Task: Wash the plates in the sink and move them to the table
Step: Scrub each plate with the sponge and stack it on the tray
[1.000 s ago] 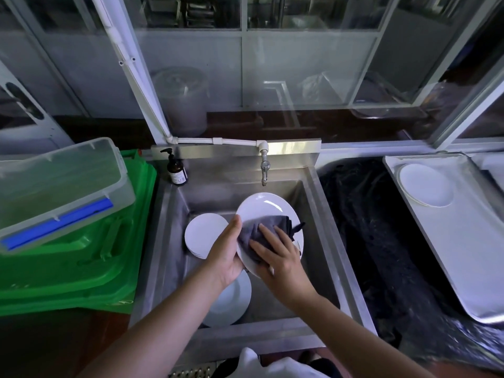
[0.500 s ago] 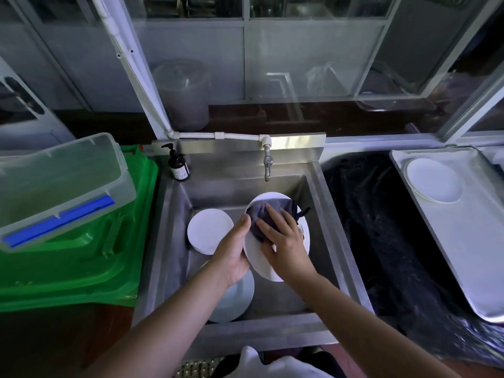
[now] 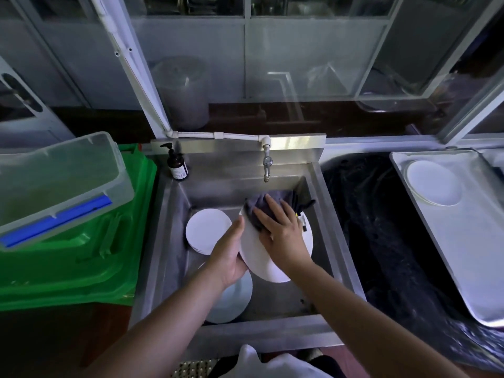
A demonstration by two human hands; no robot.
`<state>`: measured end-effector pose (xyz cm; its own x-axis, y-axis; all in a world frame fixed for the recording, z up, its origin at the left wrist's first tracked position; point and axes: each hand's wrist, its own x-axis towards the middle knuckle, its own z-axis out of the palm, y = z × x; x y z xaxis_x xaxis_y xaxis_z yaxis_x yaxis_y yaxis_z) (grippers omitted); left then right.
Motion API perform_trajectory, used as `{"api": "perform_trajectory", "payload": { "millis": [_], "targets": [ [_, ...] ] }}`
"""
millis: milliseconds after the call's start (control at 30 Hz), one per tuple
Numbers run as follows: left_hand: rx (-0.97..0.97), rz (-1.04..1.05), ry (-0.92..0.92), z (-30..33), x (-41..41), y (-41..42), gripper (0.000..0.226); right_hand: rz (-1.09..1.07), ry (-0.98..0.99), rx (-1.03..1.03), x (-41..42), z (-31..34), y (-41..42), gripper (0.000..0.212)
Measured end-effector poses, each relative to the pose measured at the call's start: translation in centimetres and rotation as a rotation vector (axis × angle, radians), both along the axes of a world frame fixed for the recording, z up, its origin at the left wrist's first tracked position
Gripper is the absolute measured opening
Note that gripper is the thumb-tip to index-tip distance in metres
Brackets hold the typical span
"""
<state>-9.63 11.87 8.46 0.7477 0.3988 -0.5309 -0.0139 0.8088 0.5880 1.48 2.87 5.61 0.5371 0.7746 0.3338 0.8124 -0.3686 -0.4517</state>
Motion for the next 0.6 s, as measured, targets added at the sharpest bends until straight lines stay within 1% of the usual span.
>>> {"api": "perform_trajectory", "payload": {
  "millis": [133,233,333,433,467,500,600],
  "targets": [
    [-0.053,0.074,0.031,0.8,0.4,1.9,0.064,0.096,-0.092,0.033,-2.8,-1.8,-2.8,0.048],
    [-0.007,0.082,0.086,0.5,0.4,2.7,0.06,0.184,-0.076,0.02,-4.3,-2.9,-4.8,0.048],
    [0.018,0.026,0.084,-0.4,0.2,2.0,0.065,0.135,-0.074,0.005,-2.6,-2.2,-2.7,0.044],
    [0.04,-0.006,0.068,-0.8,0.0,1.3,0.054,0.028,0.01,-0.017,0.0,-0.6,0.5,0.054],
    [0.038,-0.015,0.057,-0.7,0.0,1.2,0.052,0.004,0.022,-0.023,0.6,-0.3,1.2,0.054],
    [0.032,-0.016,0.05,-0.5,0.0,1.1,0.053,-0.006,0.021,-0.03,0.8,-0.1,1.6,0.053],
    [0.02,0.04,0.032,-0.6,0.1,1.9,0.065,-0.004,-0.05,-0.025,-0.4,-0.8,0.8,0.049]
  ]
}}
